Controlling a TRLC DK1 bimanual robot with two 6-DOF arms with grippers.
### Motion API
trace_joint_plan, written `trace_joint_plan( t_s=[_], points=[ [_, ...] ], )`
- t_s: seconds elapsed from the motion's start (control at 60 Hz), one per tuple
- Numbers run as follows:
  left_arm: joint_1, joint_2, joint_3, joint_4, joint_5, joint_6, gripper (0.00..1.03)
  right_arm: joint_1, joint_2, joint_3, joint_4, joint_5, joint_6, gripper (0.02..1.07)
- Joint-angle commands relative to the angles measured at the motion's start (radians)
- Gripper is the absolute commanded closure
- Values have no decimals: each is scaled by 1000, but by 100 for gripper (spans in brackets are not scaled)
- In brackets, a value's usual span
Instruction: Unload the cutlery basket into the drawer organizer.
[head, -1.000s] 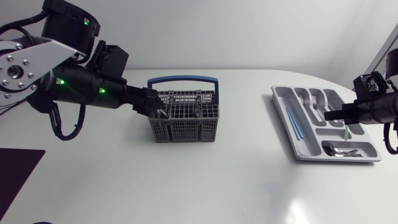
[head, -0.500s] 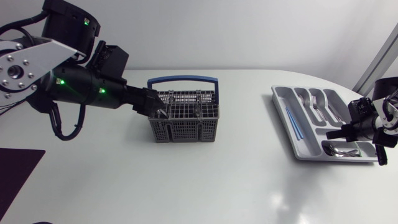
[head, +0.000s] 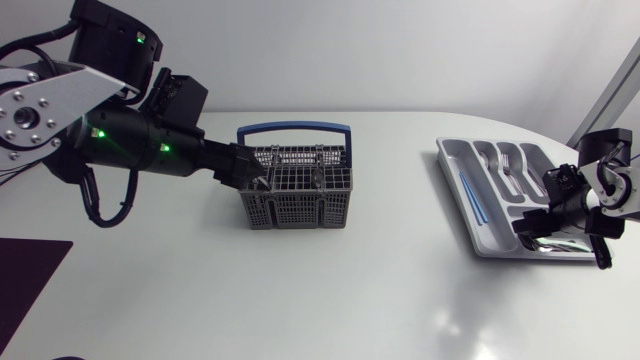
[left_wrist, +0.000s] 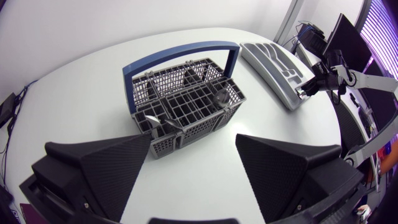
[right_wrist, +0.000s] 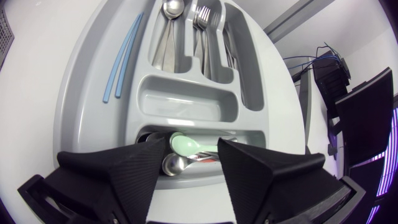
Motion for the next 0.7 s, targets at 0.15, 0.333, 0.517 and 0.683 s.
trace_joint_plan(
  t_s=[0.15,0.333,0.517,0.683],
  points=[
    [3,12,-20,-19,6,0,7,83,-132,61,-145,-48,86,10],
    [1,19,-20,-28,6,-2,7,227,-218,92,-261,-125,170,10],
    [0,31,-16,-45,6,6,7,405,-251,162,-358,-133,256,10],
    [0,33,-17,-45,6,15,8,557,-244,247,-421,-151,322,10]
  ],
)
